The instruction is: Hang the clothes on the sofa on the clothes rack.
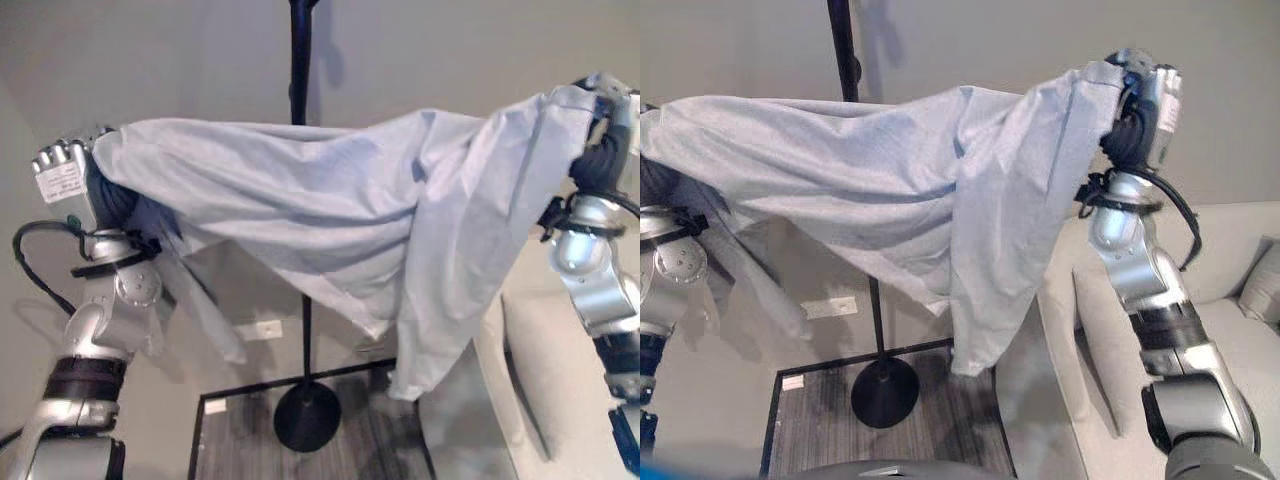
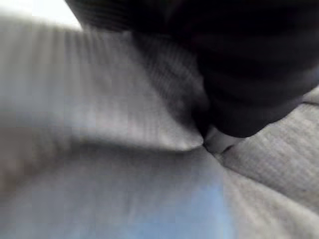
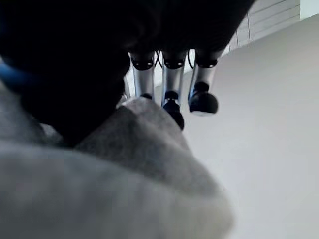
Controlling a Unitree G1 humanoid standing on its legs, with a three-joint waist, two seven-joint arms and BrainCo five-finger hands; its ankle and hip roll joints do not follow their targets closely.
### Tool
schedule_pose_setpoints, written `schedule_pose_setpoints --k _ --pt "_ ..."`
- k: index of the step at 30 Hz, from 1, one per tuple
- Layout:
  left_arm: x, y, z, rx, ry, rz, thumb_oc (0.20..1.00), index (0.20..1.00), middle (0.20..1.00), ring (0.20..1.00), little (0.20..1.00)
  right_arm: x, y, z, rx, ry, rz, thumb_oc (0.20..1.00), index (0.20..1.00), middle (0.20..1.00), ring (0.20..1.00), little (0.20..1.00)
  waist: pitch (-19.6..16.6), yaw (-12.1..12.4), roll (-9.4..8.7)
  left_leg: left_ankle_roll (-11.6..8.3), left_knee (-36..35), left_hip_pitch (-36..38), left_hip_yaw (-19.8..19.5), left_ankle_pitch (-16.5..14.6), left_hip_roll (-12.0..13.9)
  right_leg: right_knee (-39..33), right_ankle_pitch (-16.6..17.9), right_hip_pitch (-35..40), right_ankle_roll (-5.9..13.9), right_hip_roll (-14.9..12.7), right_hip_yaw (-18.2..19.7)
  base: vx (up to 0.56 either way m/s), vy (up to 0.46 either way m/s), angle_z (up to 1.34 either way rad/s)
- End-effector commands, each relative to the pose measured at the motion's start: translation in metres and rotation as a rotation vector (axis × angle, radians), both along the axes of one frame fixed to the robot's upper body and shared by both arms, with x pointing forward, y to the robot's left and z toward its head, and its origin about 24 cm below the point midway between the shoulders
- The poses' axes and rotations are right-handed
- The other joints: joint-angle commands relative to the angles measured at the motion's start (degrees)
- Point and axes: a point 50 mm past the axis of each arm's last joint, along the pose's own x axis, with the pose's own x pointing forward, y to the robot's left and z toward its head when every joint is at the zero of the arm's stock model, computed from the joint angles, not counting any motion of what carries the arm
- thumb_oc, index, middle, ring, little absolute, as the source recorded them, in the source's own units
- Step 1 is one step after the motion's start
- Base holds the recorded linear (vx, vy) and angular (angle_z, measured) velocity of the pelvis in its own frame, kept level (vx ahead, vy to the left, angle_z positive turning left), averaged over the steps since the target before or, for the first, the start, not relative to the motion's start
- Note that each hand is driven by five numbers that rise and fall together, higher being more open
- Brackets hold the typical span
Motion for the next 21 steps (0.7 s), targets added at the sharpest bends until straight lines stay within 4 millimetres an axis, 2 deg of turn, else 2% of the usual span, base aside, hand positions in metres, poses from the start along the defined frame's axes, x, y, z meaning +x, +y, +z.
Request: schedule_pose_setpoints --k 1,2,3,8,10,12,13,14,15,16,17,18,19,20,21 --pt "0.008 0.018 0.027 -0.074 -0.028 0.048 0.200 0.200 0.200 0.200 0.200 0.013 -0.016 0.024 0.029 0.015 -0.040 0.200 0.200 0.200 0.200 0.200 -2.0 1.0 2.72 -6.24 1.3 3.1 -1.6 -6.1 9.4 1.1 -4.8 -1.2 1.47 -1.2 -0.3 0.01 -0.001 0.03" --pt "0.013 0.027 0.027 -0.119 0.006 0.075 0.200 0.200 0.200 0.200 0.200 0.023 -0.016 0.025 0.049 0.065 -0.037 0.200 0.200 0.200 0.200 0.200 -1.8 1.3 2.75 -6.32 1.5 2.9 -1.7 -5.9 9.3 1.2 -4.9 -1.3 1.40 -1.2 -0.4 0.01 -0.001 0.03" --pt "0.014 0.027 0.028 -0.120 0.003 0.074 0.200 0.200 0.200 0.200 0.200 0.023 -0.016 0.027 0.050 0.062 -0.036 0.200 0.200 0.200 0.200 0.200 -1.6 1.2 2.75 -6.32 1.5 2.9 -1.7 -5.9 9.4 1.2 -4.9 -1.3 1.40 -1.2 -0.4 0.00 0.000 0.00" --pt "0.023 0.054 0.028 -0.204 0.113 0.179 0.200 0.200 0.200 0.200 0.200 0.042 -0.027 0.029 0.039 0.168 -0.084 0.200 0.200 0.200 0.200 0.200 -0.8 1.6 2.58 -6.69 1.8 2.0 -2.1 -5.3 9.4 2.2 -5.2 -1.9 1.22 -1.0 -1.4 0.02 -0.005 0.07" --pt "0.025 0.068 0.021 -0.268 0.187 0.239 0.200 0.200 0.200 0.200 0.200 0.052 -0.035 0.030 0.066 0.220 -0.124 0.200 0.200 0.200 0.200 0.200 -0.7 1.8 2.61 -6.94 1.4 1.7 -2.2 -4.7 9.5 2.3 -5.3 -2.3 1.09 -0.8 -2.0 0.03 -0.012 0.17" --pt "0.027 0.070 0.020 -0.280 0.212 0.254 0.200 0.200 0.200 0.200 0.200 0.055 -0.038 0.029 0.083 0.241 -0.136 0.200 0.200 0.200 0.200 0.200 -0.6 1.9 2.59 -7.04 1.3 1.5 -2.3 -4.5 9.5 2.3 -5.2 -2.4 1.07 -0.6 -2.2 0.03 -0.011 0.12" --pt "0.027 0.074 0.014 -0.303 0.251 0.275 0.200 0.200 0.200 0.200 0.200 0.059 -0.041 0.026 0.104 0.265 -0.142 0.200 0.200 0.200 0.200 0.200 -0.4 2.0 2.60 -7.17 1.2 1.3 -2.3 -4.3 9.5 2.2 -5.2 -2.7 1.10 -0.5 -2.5 0.00 -0.024 0.11" --pt "0.030 0.075 -0.003 -0.332 0.350 0.296 0.200 0.200 0.200 0.200 0.200 0.064 -0.046 0.015 0.141 0.331 -0.158 0.200 0.200 0.200 0.200 0.200 0.0 2.2 2.68 -7.38 1.1 0.8 -2.5 -3.8 9.7 2.2 -5.1 -3.0 1.09 -0.3 -2.9 -0.01 -0.020 0.08" --pt "0.031 0.075 -0.003 -0.331 0.350 0.295 0.200 0.200 0.200 0.200 0.200 0.064 -0.046 0.015 0.141 0.330 -0.158 0.200 0.200 0.200 0.200 0.200 -0.1 2.2 2.65 -7.39 1.1 0.7 -2.5 -3.7 9.8 2.2 -5.1 -3.1 1.08 -0.3 -3.0 -0.01 -0.020 0.10" --pt "0.031 0.075 -0.015 -0.343 0.406 0.306 0.200 0.200 0.200 0.200 0.200 0.067 -0.047 0.006 0.151 0.372 -0.164 0.200 0.200 0.200 0.200 0.200 0.0 2.3 2.72 -7.48 0.9 0.6 -2.6 -3.5 9.9 2.1 -5.2 -3.2 1.02 -0.2 -3.2 0.01 -0.016 0.18" --pt "0.031 0.071 -0.037 -0.384 0.478 0.304 0.200 0.200 0.200 0.200 0.200 0.070 -0.049 -0.016 0.169 0.456 -0.182 0.200 0.200 0.200 0.200 0.200 0.3 2.6 2.84 -7.65 0.6 0.2 -2.8 -3.1 10.1 2.0 -5.3 -3.4 0.81 0.1 -3.4 0.01 -0.016 0.21" --pt "0.031 0.071 -0.037 -0.384 0.478 0.304 0.200 0.200 0.200 0.200 0.200 0.070 -0.049 -0.016 0.168 0.457 -0.182 0.200 0.200 0.200 0.200 0.200 0.3 2.6 2.86 -7.66 0.6 0.2 -2.8 -3.1 10.1 2.0 -5.3 -3.4 0.80 0.1 -3.4 0.01 -0.021 0.21" --pt "0.031 0.064 -0.062 -0.430 0.530 0.287 0.200 0.200 0.200 0.200 0.200 0.071 -0.051 -0.039 0.188 0.530 -0.199 0.200 0.200 0.200 0.200 0.200 0.7 2.9 2.86 -7.78 0.6 -0.2 -3.0 -2.8 10.2 1.9 -5.3 -3.5 0.66 0.3 -3.9 0.00 -0.011 0.11" --pt "0.031 0.064 -0.062 -0.430 0.531 0.288 0.200 0.200 0.200 0.200 0.200 0.071 -0.051 -0.039 0.187 0.531 -0.199 0.200 0.200 0.200 0.200 0.200 0.6 2.8 2.89 -7.79 0.6 -0.3 -3.0 -2.8 10.2 1.9 -5.3 -3.5 0.65 0.3 -3.9 0.00 -0.015 0.08" --pt "0.032 0.057 -0.075 -0.446 0.559 0.263 0.200 0.200 0.200 0.200 0.200 0.070 -0.053 -0.050 0.198 0.562 -0.206 0.200 0.200 0.200 0.200 0.200 1.0 3.0 2.85 -7.84 0.6 -0.5 -3.3 -2.5 10.3 1.8 -5.4 -3.6 0.54 0.4 -4.2 -0.01 -0.016 0.06"
